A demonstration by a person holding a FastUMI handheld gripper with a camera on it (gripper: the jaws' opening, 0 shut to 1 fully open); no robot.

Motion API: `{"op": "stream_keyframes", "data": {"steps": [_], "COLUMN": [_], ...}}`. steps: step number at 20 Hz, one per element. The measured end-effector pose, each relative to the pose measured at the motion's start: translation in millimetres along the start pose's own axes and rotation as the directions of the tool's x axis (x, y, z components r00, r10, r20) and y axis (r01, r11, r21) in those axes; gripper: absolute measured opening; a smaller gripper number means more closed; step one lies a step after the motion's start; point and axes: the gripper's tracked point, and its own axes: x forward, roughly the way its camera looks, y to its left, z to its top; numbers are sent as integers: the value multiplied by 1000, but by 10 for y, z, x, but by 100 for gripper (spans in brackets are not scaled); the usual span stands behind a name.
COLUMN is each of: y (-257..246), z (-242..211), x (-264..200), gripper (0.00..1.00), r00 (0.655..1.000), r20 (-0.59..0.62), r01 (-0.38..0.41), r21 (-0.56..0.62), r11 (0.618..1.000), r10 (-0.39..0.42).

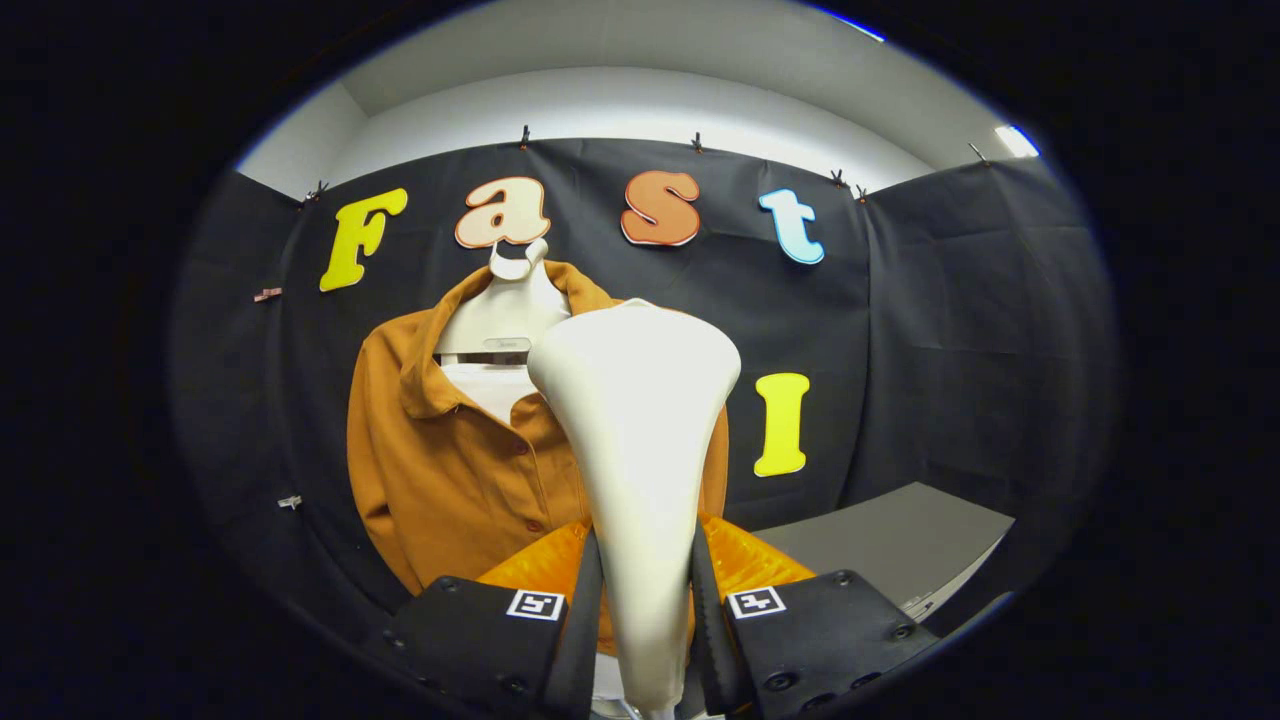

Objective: Iron the clothes twice with a garment steamer, once on the left side and once on the right side.

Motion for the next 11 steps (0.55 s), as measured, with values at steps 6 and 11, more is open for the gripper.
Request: {"op": "stream_keyframes", "data": {"steps": [6, 11], "y": [-32, -41], "z": [99, 94], "x": [17, 50], "gripper": [45, 44], "r00": [999, 999], "r20": [42, 43], "r01": [-14, -14], "r21": [4, -2], "r11": [1000, 1000], "r10": [14, 14]}}
